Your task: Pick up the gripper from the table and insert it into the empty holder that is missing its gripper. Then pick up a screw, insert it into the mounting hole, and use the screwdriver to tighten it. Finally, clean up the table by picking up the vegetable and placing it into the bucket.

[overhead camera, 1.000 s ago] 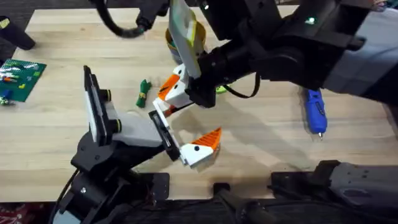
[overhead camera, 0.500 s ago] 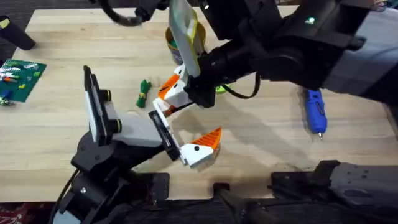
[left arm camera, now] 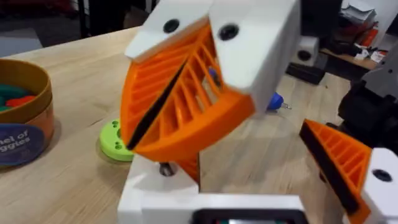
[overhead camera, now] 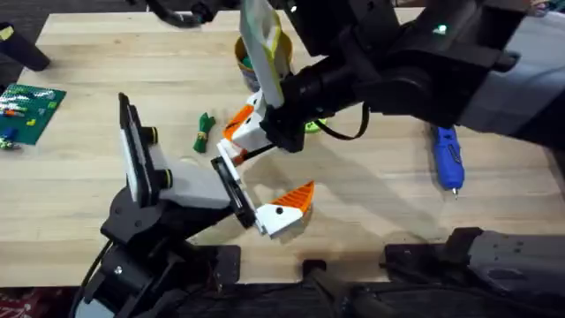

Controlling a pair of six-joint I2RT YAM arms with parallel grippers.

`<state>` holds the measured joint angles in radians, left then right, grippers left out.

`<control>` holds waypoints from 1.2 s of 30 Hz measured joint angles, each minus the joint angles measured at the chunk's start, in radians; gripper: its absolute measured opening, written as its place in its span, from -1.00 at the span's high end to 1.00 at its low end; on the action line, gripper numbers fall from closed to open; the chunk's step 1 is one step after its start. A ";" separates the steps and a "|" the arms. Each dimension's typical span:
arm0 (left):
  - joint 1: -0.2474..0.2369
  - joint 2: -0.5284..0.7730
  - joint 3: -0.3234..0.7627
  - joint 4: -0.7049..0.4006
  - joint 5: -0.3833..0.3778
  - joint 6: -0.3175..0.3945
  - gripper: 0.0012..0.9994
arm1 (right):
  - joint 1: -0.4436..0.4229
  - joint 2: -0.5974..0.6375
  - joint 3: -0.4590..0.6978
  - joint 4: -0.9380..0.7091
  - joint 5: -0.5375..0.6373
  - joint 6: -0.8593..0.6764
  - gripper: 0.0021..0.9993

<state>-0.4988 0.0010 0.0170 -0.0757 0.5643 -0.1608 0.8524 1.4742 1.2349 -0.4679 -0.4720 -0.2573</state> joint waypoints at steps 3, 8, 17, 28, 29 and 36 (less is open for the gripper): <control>0.000 0.000 0.000 0.000 0.000 0.000 -0.97 | 0.000 0.000 -0.006 0.001 0.004 0.000 0.98; 0.000 0.000 0.000 -0.001 0.000 -0.002 -0.97 | 0.000 0.000 -0.028 0.002 0.008 0.000 0.98; 0.000 0.000 0.000 0.000 0.000 -0.001 -0.97 | 0.000 0.000 -0.029 0.001 0.007 0.010 0.61; 0.000 0.000 0.000 0.000 -0.004 -0.001 -0.97 | -0.018 0.000 -0.031 0.004 0.033 0.015 -0.99; 0.000 0.000 0.000 0.000 -0.004 -0.001 -0.97 | -0.018 0.000 -0.031 0.004 0.033 0.016 -0.99; 0.000 0.000 0.000 0.000 -0.003 -0.001 -0.97 | -0.011 -0.026 -0.035 0.020 0.030 0.063 -0.99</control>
<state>-0.4988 0.0006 0.0170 -0.0758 0.5610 -0.1616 0.8410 1.4479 1.1995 -0.4478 -0.4421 -0.1945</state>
